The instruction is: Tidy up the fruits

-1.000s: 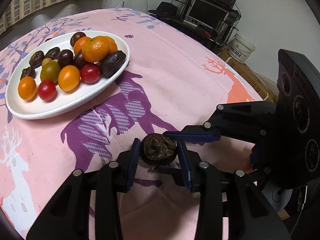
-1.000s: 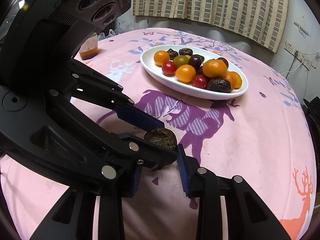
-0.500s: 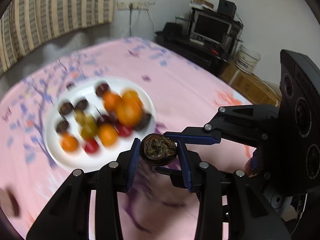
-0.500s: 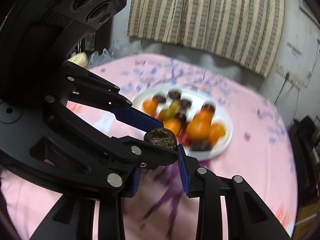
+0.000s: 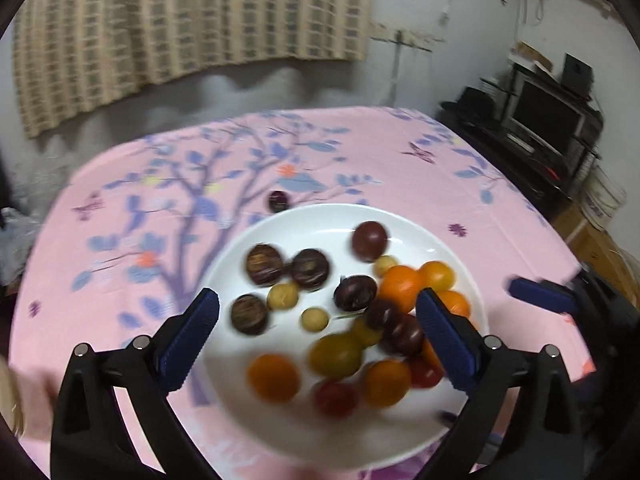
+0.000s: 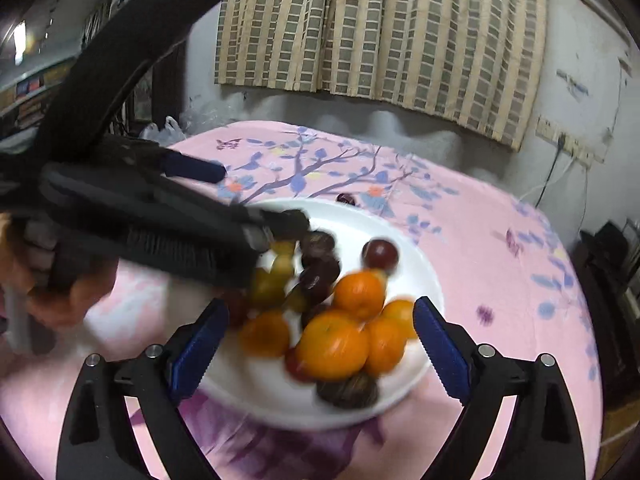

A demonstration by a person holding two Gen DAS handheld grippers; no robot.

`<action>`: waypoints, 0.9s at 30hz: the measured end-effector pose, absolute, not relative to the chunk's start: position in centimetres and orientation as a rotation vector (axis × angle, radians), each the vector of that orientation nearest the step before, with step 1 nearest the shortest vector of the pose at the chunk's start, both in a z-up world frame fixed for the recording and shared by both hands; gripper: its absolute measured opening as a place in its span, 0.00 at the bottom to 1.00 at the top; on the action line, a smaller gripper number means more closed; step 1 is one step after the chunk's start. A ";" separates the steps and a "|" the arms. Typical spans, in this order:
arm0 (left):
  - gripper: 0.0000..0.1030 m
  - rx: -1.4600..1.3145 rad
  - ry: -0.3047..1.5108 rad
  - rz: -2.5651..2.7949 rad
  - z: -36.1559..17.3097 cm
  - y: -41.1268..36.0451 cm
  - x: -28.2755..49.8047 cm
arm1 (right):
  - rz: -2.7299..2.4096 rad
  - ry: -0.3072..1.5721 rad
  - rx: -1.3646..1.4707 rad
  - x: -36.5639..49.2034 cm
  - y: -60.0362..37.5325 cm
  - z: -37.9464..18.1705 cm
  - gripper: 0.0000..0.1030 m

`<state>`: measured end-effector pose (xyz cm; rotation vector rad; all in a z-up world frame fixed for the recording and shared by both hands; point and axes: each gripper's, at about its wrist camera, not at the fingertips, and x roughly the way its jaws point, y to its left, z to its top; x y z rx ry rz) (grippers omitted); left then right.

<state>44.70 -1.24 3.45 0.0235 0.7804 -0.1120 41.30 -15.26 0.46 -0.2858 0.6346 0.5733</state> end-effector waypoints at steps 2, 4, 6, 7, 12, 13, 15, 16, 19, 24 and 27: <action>0.95 0.028 0.765 -0.064 3.8 -0.5 42.8 | 0.584 0.668 -0.242 39.7 -16.0 0.7 0.97; 0.95 0.041 0.767 -0.045 4.1 -0.1 40.4 | 0.588 0.712 -0.190 37.7 -16.9 1.0 0.97; 0.95 0.065 0.779 -0.019 4.1 0.2 37.9 | 0.576 0.706 -0.173 35.1 -17.7 1.4 0.97; 0.95 0.068 0.775 -0.005 4.2 0.4 36.7 | 0.566 0.700 -0.180 33.8 -18.0 1.5 0.97; 0.95 0.037 0.778 0.045 3.9 1.8 29.5 | 0.490 0.722 -0.185 28.8 -19.9 0.9 0.97; 0.95 0.035 0.775 0.049 3.8 1.9 28.3 | 0.482 0.730 -0.180 27.8 -20.2 0.7 0.97; 0.95 0.034 0.763 0.060 3.6 2.1 25.6 | 0.462 0.740 -0.188 25.6 -20.5 0.6 0.96; 0.95 0.031 0.761 0.062 3.5 2.2 24.3 | 0.452 0.738 -0.196 25.0 -20.6 0.6 0.96; 0.95 0.010 0.752 0.066 2.9 2.3 20.8 | 0.412 0.727 -0.215 22.2 -20.8 0.4 0.96; 0.95 0.052 0.747 0.072 2.2 1.4 17.4 | 0.398 0.741 -0.198 18.9 -21.2 -0.1 0.96; 0.95 0.069 0.744 0.071 1.9 1.0 15.7 | 0.398 0.744 -0.186 17.7 -21.3 -0.1 0.96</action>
